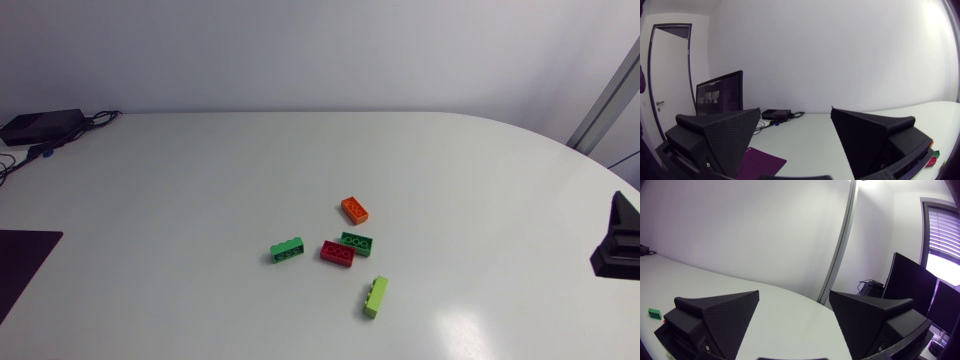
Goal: Disassemble duplo
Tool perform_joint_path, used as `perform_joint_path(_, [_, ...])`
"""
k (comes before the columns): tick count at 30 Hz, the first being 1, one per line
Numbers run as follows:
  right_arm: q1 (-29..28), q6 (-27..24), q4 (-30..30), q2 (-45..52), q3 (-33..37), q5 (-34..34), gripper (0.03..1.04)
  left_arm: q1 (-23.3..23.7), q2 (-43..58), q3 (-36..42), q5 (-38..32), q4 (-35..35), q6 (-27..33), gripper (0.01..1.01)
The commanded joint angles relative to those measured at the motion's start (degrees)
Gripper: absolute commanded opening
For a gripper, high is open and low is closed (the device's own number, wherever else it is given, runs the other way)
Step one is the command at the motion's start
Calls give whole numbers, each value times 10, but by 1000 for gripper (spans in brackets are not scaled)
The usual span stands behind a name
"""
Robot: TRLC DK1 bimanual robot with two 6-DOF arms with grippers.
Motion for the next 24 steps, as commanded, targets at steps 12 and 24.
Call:
perform_joint_path(12, [31, 32, 119, -8, -139, -2, 1003, 30, -9, -84, 93, -33, -56, 979])
perform_joint_path(24, [88, 58, 179, -8, -185, -1, 1003, 68, -13, -170, 256, 72, -99, 979])
